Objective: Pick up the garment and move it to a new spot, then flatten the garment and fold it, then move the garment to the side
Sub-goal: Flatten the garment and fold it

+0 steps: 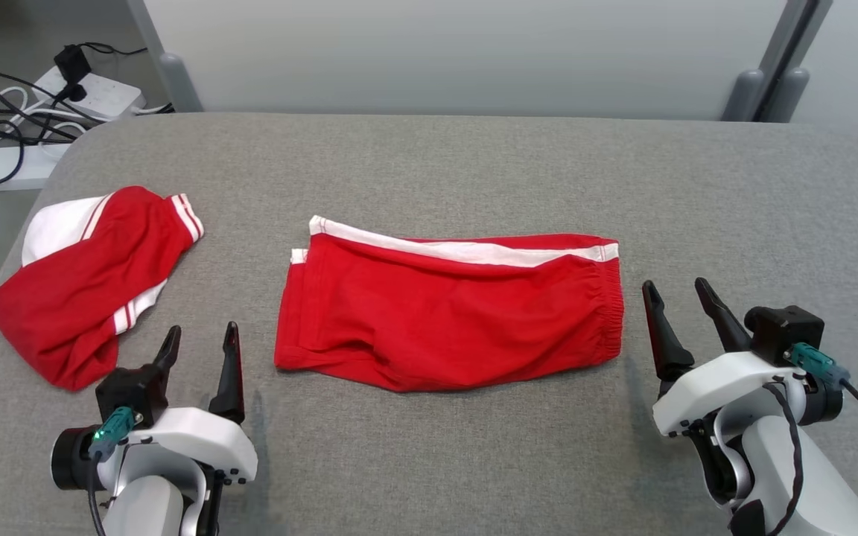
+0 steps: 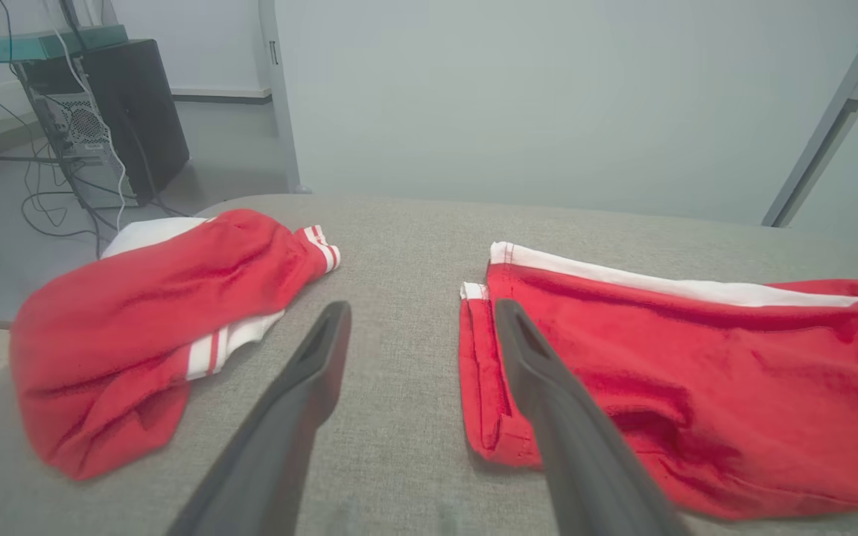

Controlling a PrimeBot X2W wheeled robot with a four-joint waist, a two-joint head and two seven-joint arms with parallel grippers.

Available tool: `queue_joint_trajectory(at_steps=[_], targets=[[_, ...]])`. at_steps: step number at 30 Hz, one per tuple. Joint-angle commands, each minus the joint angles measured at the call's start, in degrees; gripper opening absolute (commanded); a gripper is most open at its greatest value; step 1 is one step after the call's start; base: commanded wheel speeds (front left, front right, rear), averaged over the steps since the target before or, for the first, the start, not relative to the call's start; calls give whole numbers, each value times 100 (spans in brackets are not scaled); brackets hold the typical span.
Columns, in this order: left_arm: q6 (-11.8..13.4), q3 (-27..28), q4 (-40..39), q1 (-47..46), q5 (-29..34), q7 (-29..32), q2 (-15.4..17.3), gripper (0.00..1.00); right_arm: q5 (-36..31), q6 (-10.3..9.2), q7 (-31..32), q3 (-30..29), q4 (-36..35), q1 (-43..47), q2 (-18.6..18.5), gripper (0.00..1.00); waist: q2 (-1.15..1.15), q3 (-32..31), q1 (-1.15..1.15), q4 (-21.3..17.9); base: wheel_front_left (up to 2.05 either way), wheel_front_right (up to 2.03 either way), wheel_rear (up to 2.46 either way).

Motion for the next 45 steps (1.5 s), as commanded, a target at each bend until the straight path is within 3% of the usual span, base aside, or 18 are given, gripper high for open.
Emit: queue_joint_trajectory(at_steps=[1, 12, 19, 30, 43, 44, 45], targets=[[4, 237, -304, 42, 127, -76, 106, 100, 46, 20, -68, 153, 43, -236, 12, 100, 0, -17, 0, 114, 0, 0, 0], [-203, 354, -637, 212, 268, -76, -121, 100, 265, 20, -49, 96, 1353, -850, 67, 100, 0, 199, 0, 556, 0, 0, 0], [-289, 387, -687, 63, 359, -76, -196, 100, 646, 20, 325, 154, 2117, -1210, 105, 100, 0, 415, 0, 749, 0, 0, 0], [-378, 485, -723, -41, 452, -76, -252, 100, 1513, 20, 810, 807, 2394, -1464, 113, 100, 0, 618, 0, 808, 0, 0, 0], [-467, 471, -750, -213, 483, -76, -290, 100, 2275, 20, 922, 1309, 2544, -1631, 113, 100, 0, 848, 0, 1072, 0, 0, 0], [-466, 473, -762, -218, 484, -76, -292, 100, 2321, 20, 936, 1374, 2541, -1629, 113, 77, 0, 855, 0, 1086, 0, 0, 0], [-465, 472, -779, -221, 487, -76, -293, 100, 2395, 20, 901, 1396, 2527, -1624, 113, 41, 0, 859, 0, 1097, 0, 0, 0]])
